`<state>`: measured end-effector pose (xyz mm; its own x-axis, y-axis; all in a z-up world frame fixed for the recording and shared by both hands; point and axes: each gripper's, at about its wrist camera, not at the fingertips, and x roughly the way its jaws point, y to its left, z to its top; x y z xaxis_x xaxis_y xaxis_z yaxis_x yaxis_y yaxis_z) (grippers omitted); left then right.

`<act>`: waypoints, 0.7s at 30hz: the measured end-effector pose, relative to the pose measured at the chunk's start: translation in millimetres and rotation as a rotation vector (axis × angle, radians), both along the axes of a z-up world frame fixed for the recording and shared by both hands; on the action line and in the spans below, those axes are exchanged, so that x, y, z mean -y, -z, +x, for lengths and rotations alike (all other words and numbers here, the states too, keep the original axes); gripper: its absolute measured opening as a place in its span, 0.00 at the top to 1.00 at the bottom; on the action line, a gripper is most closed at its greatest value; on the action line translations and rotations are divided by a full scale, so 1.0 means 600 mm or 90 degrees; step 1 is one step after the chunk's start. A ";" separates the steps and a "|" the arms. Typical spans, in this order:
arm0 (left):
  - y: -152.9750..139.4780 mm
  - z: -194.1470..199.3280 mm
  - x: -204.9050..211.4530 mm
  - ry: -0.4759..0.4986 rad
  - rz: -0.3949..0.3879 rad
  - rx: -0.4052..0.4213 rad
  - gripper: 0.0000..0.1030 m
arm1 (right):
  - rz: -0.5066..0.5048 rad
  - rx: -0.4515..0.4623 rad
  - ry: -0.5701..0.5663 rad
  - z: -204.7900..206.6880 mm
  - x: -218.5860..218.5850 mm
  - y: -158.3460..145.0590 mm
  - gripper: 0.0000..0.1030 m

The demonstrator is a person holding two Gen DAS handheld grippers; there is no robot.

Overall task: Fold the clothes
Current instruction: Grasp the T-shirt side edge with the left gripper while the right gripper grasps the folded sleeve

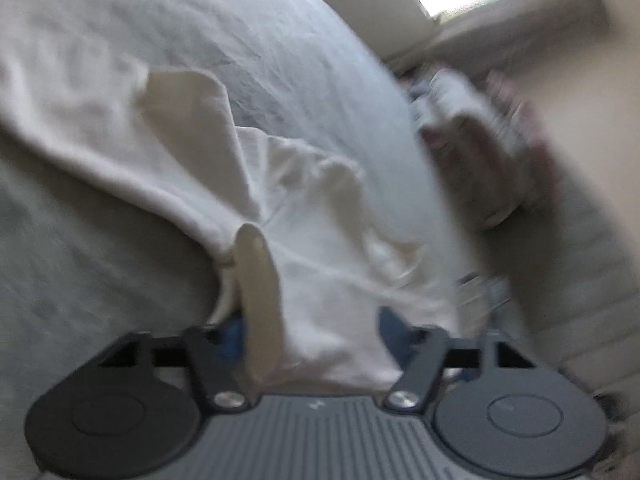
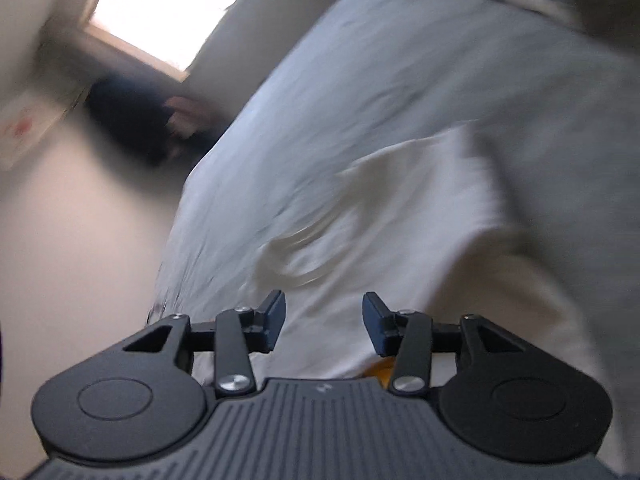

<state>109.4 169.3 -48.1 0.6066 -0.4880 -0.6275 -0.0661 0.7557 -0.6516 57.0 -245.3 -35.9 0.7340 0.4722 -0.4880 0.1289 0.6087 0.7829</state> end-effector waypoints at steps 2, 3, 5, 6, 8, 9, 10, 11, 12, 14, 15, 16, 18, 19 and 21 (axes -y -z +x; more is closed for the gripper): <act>-0.013 0.001 0.015 0.005 0.099 -0.016 0.76 | 0.046 -0.022 0.046 -0.012 0.035 0.025 0.53; -0.019 0.001 0.021 0.005 0.137 -0.020 0.86 | 0.069 -0.033 0.068 -0.017 0.052 0.037 0.52; -0.028 0.002 0.028 0.002 0.181 -0.019 0.93 | 0.113 -0.054 0.099 -0.023 0.072 0.062 0.52; -0.033 0.002 0.030 0.000 0.194 -0.012 0.95 | 0.134 -0.056 0.104 -0.024 0.078 0.072 0.52; -0.039 0.002 0.036 -0.011 0.221 0.007 0.96 | 0.179 -0.055 0.104 -0.020 0.084 0.090 0.52; -0.042 0.000 0.038 -0.018 0.232 0.018 0.96 | 0.196 -0.054 0.102 -0.016 0.084 0.097 0.51; -0.048 -0.002 0.039 -0.027 0.235 0.034 0.96 | 0.209 -0.050 0.102 -0.014 0.084 0.102 0.51; -0.053 -0.005 0.040 -0.036 0.235 0.051 0.96 | 0.215 -0.045 0.107 -0.011 0.083 0.105 0.51; -0.061 -0.005 0.041 -0.047 0.228 0.071 0.96 | 0.222 -0.039 0.112 -0.009 0.082 0.108 0.51; -0.075 -0.003 0.044 -0.073 0.219 0.108 0.96 | 0.232 -0.026 0.122 -0.007 0.079 0.111 0.51; -0.081 -0.002 0.044 -0.089 0.228 0.126 0.96 | 0.234 -0.021 0.127 -0.007 0.078 0.111 0.51; -0.085 -0.001 0.046 -0.107 0.239 0.144 0.96 | 0.230 -0.014 0.132 -0.006 0.078 0.109 0.51; -0.082 0.003 0.046 -0.137 0.266 0.182 0.96 | 0.191 0.004 0.149 -0.009 0.079 0.098 0.51; -0.074 0.008 0.044 -0.137 0.271 0.185 0.96 | 0.151 0.009 0.164 -0.013 0.082 0.087 0.52; -0.059 0.018 0.040 -0.136 0.281 0.193 0.96 | 0.093 0.015 0.184 -0.019 0.078 0.077 0.52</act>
